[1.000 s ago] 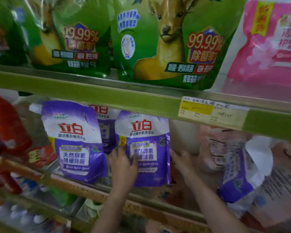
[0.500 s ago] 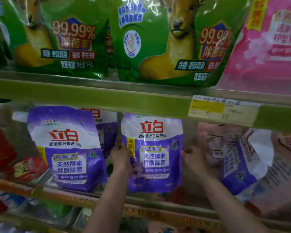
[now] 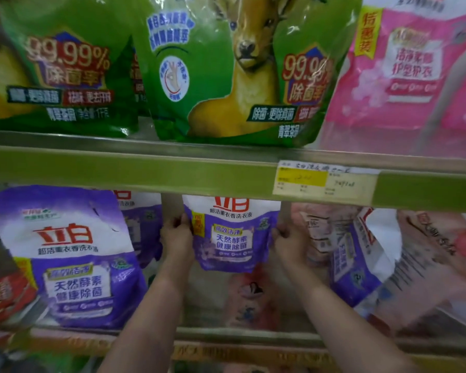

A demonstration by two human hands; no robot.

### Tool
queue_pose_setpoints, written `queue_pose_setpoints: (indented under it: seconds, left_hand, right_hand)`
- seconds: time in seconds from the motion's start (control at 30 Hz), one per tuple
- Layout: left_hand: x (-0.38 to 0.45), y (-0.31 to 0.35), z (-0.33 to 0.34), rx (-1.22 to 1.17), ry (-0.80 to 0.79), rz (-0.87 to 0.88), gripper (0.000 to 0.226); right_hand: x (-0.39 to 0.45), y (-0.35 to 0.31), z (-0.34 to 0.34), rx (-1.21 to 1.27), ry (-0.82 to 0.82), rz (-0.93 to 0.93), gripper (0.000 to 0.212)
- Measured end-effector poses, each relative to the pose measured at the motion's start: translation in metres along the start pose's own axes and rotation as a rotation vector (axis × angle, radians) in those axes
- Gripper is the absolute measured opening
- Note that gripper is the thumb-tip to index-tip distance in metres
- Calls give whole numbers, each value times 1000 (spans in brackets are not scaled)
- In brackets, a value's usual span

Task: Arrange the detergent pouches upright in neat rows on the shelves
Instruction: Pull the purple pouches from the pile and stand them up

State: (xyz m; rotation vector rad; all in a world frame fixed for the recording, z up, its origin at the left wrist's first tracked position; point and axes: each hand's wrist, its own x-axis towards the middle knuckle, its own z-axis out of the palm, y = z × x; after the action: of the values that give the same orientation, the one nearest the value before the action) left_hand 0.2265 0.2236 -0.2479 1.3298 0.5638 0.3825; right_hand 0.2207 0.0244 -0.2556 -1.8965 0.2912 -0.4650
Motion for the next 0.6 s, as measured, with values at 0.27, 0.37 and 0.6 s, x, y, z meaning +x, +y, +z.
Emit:
queue_pose_setpoints:
  seconds: [0.27, 0.37, 0.6]
  left_hand:
    - [-17, 6, 0, -13, -96, -36, 36]
    - [-36, -5, 0, -75, -131, -134, 50]
    - [-104, -30, 11, 135, -60, 50, 20]
  right_hand:
    - [2, 10, -2, 113, -108, 94, 35]
    - [-1, 8, -4, 46, -162, 110, 29]
    - [-40, -8, -39, 19, -340, 115, 8]
